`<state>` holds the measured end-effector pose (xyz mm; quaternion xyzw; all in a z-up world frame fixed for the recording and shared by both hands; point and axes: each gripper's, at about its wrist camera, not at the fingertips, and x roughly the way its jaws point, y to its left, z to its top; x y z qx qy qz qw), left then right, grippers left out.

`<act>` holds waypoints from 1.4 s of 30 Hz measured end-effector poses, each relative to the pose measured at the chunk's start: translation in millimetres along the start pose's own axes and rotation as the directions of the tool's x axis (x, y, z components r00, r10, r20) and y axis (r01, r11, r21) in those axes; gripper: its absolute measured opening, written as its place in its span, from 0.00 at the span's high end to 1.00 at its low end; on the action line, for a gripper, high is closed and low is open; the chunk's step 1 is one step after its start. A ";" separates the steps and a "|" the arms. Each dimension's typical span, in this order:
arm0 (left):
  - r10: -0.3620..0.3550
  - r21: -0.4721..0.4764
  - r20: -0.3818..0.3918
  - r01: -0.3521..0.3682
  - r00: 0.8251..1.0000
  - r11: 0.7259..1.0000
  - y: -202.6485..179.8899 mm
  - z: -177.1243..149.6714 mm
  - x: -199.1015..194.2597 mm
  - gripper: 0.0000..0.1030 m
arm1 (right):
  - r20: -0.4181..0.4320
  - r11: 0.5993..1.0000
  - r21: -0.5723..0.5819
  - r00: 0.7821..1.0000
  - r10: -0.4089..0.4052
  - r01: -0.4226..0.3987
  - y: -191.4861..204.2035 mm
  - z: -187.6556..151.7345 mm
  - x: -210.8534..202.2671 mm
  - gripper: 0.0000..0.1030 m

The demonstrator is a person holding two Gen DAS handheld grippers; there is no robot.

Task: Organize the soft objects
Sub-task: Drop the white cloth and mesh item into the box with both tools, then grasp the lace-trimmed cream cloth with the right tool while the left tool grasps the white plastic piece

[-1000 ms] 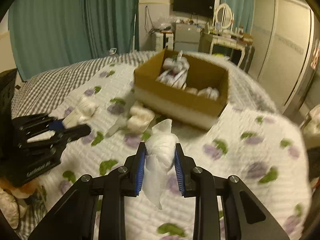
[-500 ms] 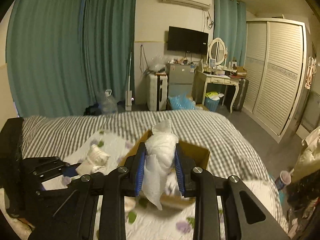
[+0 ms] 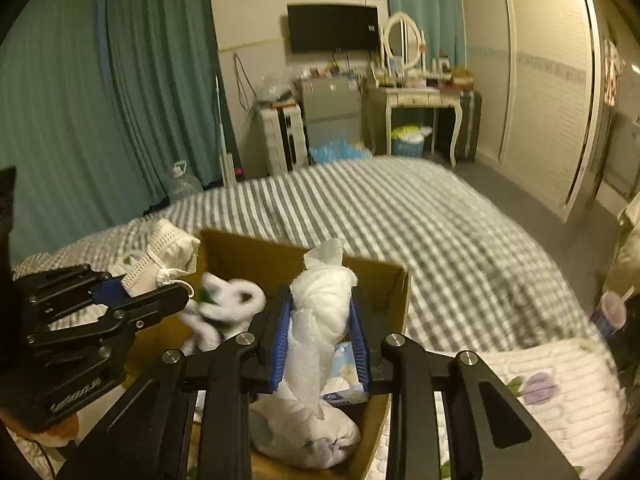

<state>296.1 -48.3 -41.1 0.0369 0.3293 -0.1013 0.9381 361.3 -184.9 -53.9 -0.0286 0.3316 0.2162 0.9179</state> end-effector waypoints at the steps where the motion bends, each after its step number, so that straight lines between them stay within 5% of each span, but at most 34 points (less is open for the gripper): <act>1: 0.000 0.010 -0.003 0.000 1.000 1.000 -3.3 -1.5 2.2 0.81 | -0.011 1.000 -0.001 1.000 -0.008 0.008 -3.1 -2.4 7.4 0.74; 4: 0.036 0.042 0.005 -0.036 0.999 0.998 -13.2 -2.0 3.7 0.79 | -0.009 1.000 0.016 1.000 -0.005 0.005 -13.4 -6.1 13.2 0.71; 8: 0.097 0.024 0.016 -0.097 0.995 0.995 -14.0 0.8 -6.1 0.75 | 0.005 1.000 0.018 1.000 -0.026 0.025 -15.1 -5.2 2.3 0.54; 10: 0.104 0.016 0.002 -0.104 0.995 0.994 -11.2 3.0 -12.6 0.48 | 0.021 0.999 0.026 0.999 -0.029 0.029 -14.9 -5.7 -12.2 0.43; 13: 0.134 -0.008 0.042 -0.133 0.990 0.991 -7.9 7.3 -42.4 0.19 | 0.037 0.998 0.025 0.998 -0.051 0.050 -9.9 -0.9 -38.6 0.43; 24: 0.159 -0.030 0.238 -0.156 0.958 0.987 -4.1 11.7 -213.0 0.09 | 0.165 0.988 -0.091 0.981 -0.106 0.122 68.9 25.6 -199.1 0.17; 29: 0.219 -0.067 0.246 -0.208 0.944 0.976 14.1 -16.0 -251.5 0.09 | 0.190 0.985 -0.131 0.978 -0.087 0.113 113.4 5.0 -241.9 0.05; 34: 0.270 -0.064 0.251 -0.263 0.929 0.963 29.3 -61.9 -250.1 0.09 | 0.150 0.989 -0.132 0.988 -0.042 0.062 141.4 -39.2 -231.5 0.05; 42: 0.240 -0.175 0.166 -0.211 0.956 0.962 69.2 -129.1 -185.9 0.09 | 0.001 0.991 -0.135 1.000 0.012 -0.011 161.1 -104.1 -128.9 0.05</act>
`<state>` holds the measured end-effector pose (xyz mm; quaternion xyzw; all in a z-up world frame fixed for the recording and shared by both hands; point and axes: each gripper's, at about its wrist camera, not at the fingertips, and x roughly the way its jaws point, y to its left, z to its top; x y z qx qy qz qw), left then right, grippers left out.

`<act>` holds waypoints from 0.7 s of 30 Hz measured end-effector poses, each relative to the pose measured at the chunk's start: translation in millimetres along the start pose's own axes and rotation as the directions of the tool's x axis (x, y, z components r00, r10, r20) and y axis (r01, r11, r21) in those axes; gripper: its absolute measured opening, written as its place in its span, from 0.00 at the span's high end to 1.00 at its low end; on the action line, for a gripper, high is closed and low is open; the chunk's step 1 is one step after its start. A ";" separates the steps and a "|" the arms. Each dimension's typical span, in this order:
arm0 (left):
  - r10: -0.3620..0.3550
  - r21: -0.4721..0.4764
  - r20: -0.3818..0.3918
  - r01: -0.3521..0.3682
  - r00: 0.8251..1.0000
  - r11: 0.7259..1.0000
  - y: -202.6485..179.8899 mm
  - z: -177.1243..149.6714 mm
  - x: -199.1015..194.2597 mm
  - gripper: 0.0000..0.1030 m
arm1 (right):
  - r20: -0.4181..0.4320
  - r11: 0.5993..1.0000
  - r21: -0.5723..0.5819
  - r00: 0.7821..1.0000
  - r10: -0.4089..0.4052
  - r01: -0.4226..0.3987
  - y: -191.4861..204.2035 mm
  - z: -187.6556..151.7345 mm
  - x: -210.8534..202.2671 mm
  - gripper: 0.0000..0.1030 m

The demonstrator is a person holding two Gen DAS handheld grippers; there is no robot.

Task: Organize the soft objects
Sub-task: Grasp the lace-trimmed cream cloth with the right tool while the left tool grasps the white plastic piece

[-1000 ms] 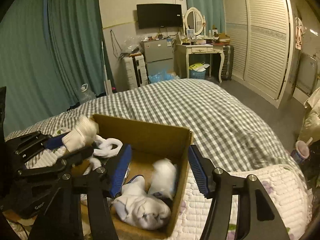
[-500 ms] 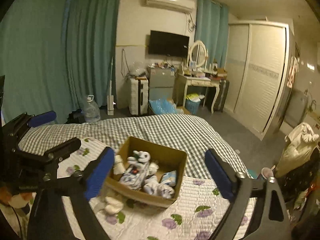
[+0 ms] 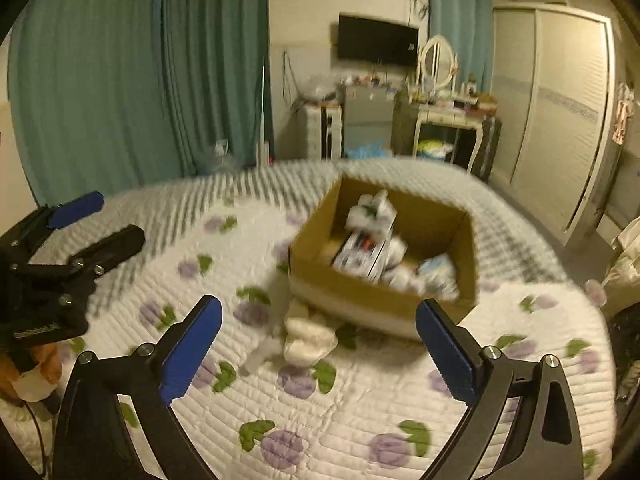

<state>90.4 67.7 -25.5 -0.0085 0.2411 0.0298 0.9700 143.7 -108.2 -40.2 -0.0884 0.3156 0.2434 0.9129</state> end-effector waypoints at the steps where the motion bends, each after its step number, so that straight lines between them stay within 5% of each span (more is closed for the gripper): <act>1: -0.004 -0.020 -0.008 0.004 1.000 1.000 2.8 -7.9 7.4 0.09 | -0.019 1.000 -0.003 1.000 0.001 -0.001 0.1 -3.8 14.1 0.05; 9: -0.031 -0.082 -0.118 0.022 0.993 0.996 15.1 -49.5 69.0 0.09 | -0.132 0.998 0.059 0.991 0.035 -0.027 -4.4 -40.7 121.3 0.09; 12: -0.029 -0.061 -0.169 0.019 0.985 0.998 10.0 -61.9 82.6 0.09 | -0.160 0.995 0.094 0.985 0.059 -0.044 -7.2 -51.7 146.1 0.25; 14: -0.015 -0.035 -0.189 0.008 0.982 0.999 4.6 -69.1 88.6 0.09 | -0.179 0.987 0.143 0.978 0.103 -0.078 -13.6 -60.1 156.6 0.55; 16: -0.018 -0.017 -0.204 0.015 0.979 1.000 -1.3 -75.5 92.5 0.10 | -0.174 0.972 0.199 0.971 0.162 -0.127 -20.0 -66.7 157.1 0.71; 21: -0.106 -0.023 -0.234 0.103 0.967 0.994 -22.8 -87.3 91.2 0.11 | -0.097 0.966 0.238 0.987 0.131 -0.105 -38.0 -79.2 120.9 0.80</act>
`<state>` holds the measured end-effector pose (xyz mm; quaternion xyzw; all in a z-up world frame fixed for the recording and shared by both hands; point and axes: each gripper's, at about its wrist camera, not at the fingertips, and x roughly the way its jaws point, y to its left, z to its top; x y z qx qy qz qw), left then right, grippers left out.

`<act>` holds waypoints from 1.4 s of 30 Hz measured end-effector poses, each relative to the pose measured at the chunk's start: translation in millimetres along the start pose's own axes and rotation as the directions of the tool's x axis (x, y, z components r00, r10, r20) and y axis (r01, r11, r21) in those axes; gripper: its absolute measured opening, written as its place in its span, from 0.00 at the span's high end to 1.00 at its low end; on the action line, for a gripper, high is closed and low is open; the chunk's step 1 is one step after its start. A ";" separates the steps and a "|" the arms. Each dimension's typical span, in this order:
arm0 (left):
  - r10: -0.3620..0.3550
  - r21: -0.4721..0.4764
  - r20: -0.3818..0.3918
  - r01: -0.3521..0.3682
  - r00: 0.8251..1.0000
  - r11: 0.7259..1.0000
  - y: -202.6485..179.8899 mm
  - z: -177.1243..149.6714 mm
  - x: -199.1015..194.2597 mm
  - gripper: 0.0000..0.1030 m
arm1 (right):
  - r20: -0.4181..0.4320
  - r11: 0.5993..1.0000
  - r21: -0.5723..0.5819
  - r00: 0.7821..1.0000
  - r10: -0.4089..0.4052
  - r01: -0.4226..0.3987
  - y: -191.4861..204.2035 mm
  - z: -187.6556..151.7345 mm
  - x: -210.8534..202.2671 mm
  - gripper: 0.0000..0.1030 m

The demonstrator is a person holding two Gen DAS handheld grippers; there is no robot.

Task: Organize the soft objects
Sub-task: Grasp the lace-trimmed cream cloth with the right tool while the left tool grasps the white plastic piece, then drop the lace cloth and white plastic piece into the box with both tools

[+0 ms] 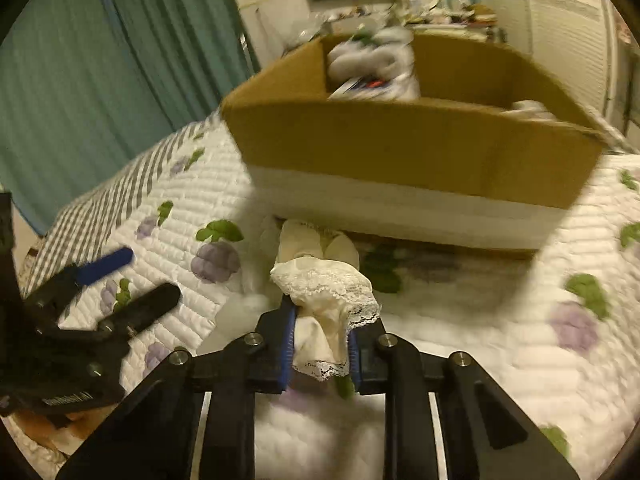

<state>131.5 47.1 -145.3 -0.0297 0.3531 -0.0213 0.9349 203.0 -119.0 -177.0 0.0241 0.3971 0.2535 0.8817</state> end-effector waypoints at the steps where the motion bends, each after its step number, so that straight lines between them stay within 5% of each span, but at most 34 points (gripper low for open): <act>1: -0.009 0.008 0.000 0.009 1.000 1.000 -5.8 -1.0 -0.6 0.11 | 0.018 1.000 0.004 1.000 -0.016 0.016 -2.6 -0.3 -7.8 0.80; 3: -0.004 0.039 -0.013 0.004 1.000 0.999 -22.2 -2.0 3.9 0.11 | 0.054 0.997 0.010 0.996 -0.071 0.070 -9.7 -3.0 -22.8 0.80; 6: 0.000 0.060 -0.048 0.003 0.999 0.998 -38.9 -3.0 18.5 0.27 | 0.063 0.991 0.004 0.989 -0.134 0.134 -15.4 -3.3 -29.3 0.80; 12: -0.036 0.050 -0.105 0.041 0.994 0.998 -48.0 -6.0 45.9 0.50 | 0.057 0.987 -0.009 0.986 -0.160 0.161 -19.6 -6.1 -25.5 0.80; 14: -0.046 0.055 -0.099 0.052 0.994 0.997 -49.2 -6.9 44.7 0.51 | 0.046 0.987 -0.010 0.986 -0.157 0.158 -19.7 -9.1 -20.2 0.80; 17: -0.067 0.048 -0.098 0.072 0.993 0.996 -47.4 -7.9 42.1 0.72 | 0.033 0.987 -0.012 0.986 -0.161 0.162 -22.1 -14.3 -18.6 0.80; 28: -0.097 0.040 -0.093 0.102 0.991 0.994 -48.9 -9.9 -1.8 0.73 | 0.060 0.985 -0.012 0.984 -0.168 0.169 -7.9 -22.0 -55.6 0.81; 42: -0.131 0.102 0.056 0.125 0.990 0.987 -87.1 28.8 -114.2 0.73 | 0.197 0.971 -0.083 0.959 -0.205 0.225 21.0 -7.8 -167.0 0.81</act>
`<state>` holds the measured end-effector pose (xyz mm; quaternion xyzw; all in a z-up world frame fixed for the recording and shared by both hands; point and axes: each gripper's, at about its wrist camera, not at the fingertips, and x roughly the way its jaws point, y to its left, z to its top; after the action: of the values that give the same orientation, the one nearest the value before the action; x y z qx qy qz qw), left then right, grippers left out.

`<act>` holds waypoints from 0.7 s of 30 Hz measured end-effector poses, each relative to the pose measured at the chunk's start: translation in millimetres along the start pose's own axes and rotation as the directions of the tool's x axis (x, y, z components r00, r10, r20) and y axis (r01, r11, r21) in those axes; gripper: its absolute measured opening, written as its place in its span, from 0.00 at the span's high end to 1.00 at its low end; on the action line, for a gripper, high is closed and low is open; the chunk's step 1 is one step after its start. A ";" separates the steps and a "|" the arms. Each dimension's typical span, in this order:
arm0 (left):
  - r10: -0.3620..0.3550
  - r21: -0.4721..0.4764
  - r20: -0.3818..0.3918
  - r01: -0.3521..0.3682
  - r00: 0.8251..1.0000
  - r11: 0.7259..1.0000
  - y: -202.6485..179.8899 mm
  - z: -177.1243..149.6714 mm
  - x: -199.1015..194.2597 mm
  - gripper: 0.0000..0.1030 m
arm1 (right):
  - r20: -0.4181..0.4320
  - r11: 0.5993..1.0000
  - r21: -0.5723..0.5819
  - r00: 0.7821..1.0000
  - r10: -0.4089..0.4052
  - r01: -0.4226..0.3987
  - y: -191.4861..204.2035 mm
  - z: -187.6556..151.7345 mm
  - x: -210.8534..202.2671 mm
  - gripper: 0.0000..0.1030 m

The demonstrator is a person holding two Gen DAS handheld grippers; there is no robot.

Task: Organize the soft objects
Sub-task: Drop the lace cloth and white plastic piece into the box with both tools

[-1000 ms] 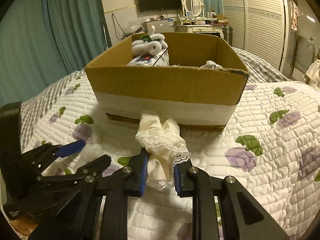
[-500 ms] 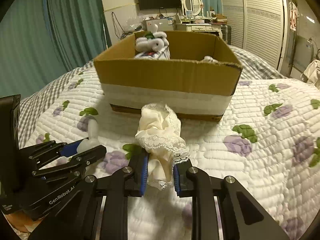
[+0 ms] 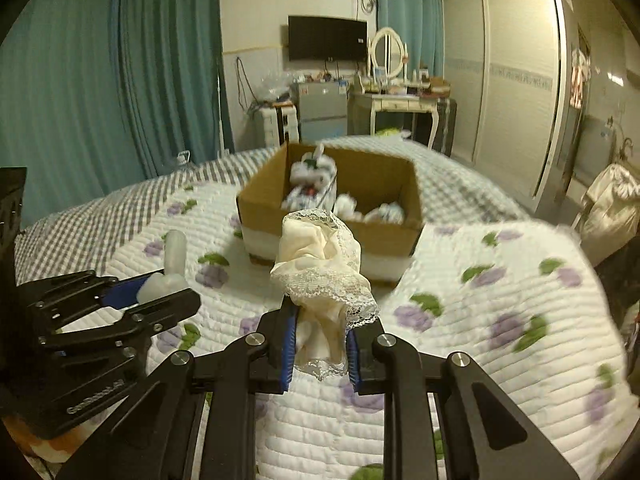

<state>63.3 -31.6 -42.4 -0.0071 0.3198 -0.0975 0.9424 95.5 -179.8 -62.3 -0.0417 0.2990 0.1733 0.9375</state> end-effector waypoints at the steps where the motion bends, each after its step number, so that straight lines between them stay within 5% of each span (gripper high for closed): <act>1: -0.002 0.005 0.010 0.002 1.000 1.000 -2.8 5.7 -5.6 0.73 | 0.011 1.000 -0.003 1.000 0.004 -0.004 -2.1 8.1 -6.6 0.81; 11: -0.002 0.050 0.137 -0.005 0.991 0.999 -12.3 101.1 -37.6 0.73 | 0.146 0.999 -0.038 0.989 0.035 -0.030 -26.9 129.6 -50.9 0.81; 21: 0.066 0.073 0.179 -0.080 0.982 0.994 6.1 176.5 40.4 0.73 | 0.162 0.989 -0.145 0.987 0.020 0.004 -36.8 219.0 0.2 0.81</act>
<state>202.4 -41.9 73.2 0.0338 0.2311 -0.0746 0.9695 228.2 -174.5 115.8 -0.0941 0.2083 0.2010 0.9526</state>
